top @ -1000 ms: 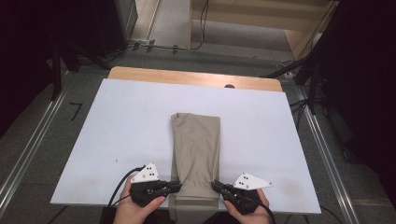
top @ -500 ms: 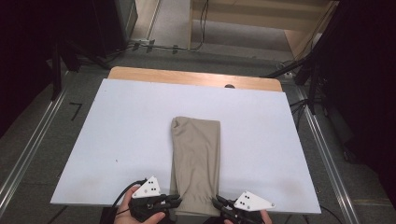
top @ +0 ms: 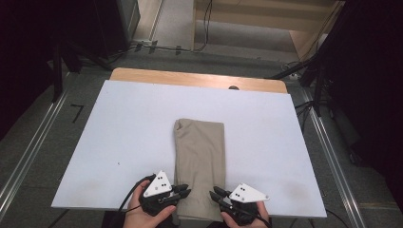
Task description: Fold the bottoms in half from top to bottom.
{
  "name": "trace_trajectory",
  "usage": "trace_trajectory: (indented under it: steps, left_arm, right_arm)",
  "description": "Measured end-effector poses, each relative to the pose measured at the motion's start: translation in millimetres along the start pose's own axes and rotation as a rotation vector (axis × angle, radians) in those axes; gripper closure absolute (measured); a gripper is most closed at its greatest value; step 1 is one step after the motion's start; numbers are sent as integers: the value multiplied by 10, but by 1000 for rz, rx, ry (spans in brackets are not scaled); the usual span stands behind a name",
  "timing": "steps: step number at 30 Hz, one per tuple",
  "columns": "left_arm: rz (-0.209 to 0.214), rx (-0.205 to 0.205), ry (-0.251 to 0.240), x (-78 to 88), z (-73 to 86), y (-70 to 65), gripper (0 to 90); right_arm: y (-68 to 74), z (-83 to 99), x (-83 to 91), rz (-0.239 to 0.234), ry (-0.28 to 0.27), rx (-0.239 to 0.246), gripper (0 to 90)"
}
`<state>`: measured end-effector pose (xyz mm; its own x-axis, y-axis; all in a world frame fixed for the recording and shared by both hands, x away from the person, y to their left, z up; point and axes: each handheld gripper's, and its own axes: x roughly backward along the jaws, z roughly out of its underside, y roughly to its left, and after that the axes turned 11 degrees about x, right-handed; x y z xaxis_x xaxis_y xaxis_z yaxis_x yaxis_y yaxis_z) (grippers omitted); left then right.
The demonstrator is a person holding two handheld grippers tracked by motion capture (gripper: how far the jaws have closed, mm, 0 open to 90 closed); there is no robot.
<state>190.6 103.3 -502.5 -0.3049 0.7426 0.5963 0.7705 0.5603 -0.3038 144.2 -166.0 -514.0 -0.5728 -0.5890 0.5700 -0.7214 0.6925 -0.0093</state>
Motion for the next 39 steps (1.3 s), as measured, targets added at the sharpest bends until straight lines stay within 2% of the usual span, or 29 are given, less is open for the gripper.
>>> trace_trajectory:
  steps: [3, 5, 10, 12, 13, 14, 17, 19, 21, 23, 25, 30, 33, 35, 39]
  left_arm:
    - [-22, 45, 31, 7, 106, 79, 787]
    - [-10, 67, 28, 23, 137, 111, 786]
    - [1, 75, 28, 28, 139, 132, 772]
    - [36, 105, 15, 57, 124, 140, 694]
    - [99, 157, -11, 91, 95, 160, 630]
    - [135, 174, -28, 114, 66, 167, 545]
    - [115, 103, -52, 186, -129, 152, 363]
    - [120, 92, -67, 213, -261, 206, 260]
    - [103, 73, -86, 216, -373, 284, 184]
    - [116, 75, -106, 197, -495, 416, 127]
    - [124, 87, -124, 160, -612, 548, 117]
    - [83, 95, -133, 20, -891, 834, 109]
    - [70, 98, -115, -84, -1019, 1012, 108]
    - [66, 109, -118, -148, -1085, 1138, 108]
    - [54, 124, -96, -285, -1195, 1385, 106]
  right_arm:
    - [-21, 85, -22, -12, 43, -9, 738]
    - [-37, 144, -5, -21, 60, -21, 742]
    - [-64, 200, 80, -21, 68, -15, 755]
    - [-76, 205, 111, -16, 66, -22, 723]
    - [-84, 199, 131, -16, 63, -19, 689]
    - [-100, 181, 159, -20, 56, -14, 642]
    - [-155, 105, 214, -25, 31, 0, 498]
    - [-252, 12, 243, 7, 8, -4, 437]
    - [-361, -84, 255, 38, -9, -11, 382]
    - [-463, -177, 248, 54, -25, -3, 347]
    - [-593, -285, 210, 50, -30, 4, 246]
    - [-908, -513, 4, -1, -37, 15, 0]
    - [-1101, -607, -152, -41, -40, 6, 0]
    - [-1216, -651, -255, -28, -25, 8, 0]
    - [-1444, -727, -446, -37, -2, 1, 0]
